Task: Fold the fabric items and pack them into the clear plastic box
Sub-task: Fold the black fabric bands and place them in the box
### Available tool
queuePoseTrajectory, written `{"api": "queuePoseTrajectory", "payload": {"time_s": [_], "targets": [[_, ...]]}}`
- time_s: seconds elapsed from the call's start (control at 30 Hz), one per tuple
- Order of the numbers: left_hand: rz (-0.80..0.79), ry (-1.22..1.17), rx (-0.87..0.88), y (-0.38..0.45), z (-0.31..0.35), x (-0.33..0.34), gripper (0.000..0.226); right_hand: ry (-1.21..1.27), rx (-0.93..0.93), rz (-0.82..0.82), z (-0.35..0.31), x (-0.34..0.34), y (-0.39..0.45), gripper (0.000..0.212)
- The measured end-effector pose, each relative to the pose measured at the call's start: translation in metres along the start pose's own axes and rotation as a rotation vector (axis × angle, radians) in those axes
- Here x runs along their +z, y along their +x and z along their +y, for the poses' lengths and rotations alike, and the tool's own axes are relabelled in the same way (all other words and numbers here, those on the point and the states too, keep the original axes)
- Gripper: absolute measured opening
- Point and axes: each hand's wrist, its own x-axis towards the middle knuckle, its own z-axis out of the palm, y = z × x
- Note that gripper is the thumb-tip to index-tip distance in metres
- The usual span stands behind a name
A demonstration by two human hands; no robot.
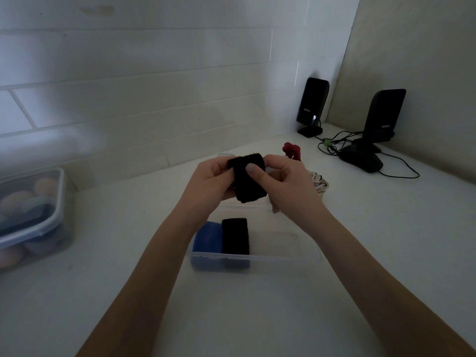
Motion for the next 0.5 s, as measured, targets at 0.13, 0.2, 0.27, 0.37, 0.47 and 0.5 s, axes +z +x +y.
{"api": "queuePoseTrajectory", "payload": {"time_s": [0.13, 0.2, 0.27, 0.37, 0.47, 0.5], "targets": [[-0.014, -0.008, -0.01, -0.0005, 0.0012, 0.0013, 0.025, 0.012, 0.047, 0.023, 0.0006, 0.0014, 0.0007, 0.029], [-0.022, -0.005, -0.014, -0.0005, 0.0019, 0.0021, 0.025, 0.017, 0.066, 0.046, 0.0017, 0.003, 0.0006, 0.033], [-0.02, 0.0, -0.022, -0.0008, 0.0024, 0.003, 0.025, 0.016, 0.084, 0.069, 0.0029, 0.0044, 0.0008, 0.034], [-0.019, 0.017, -0.045, -0.0021, 0.0042, 0.0044, 0.028, 0.003, 0.115, 0.074, 0.0027, 0.004, 0.0005, 0.037], [-0.069, 0.11, -0.002, -0.004, 0.0057, 0.0049, 0.021, 0.011, 0.151, 0.046, 0.0022, 0.0026, 0.0003, 0.037], [-0.075, 0.144, 0.02, -0.0045, 0.006, 0.004, 0.024, 0.035, 0.164, 0.034, 0.0013, 0.0019, 0.0001, 0.036]]}}
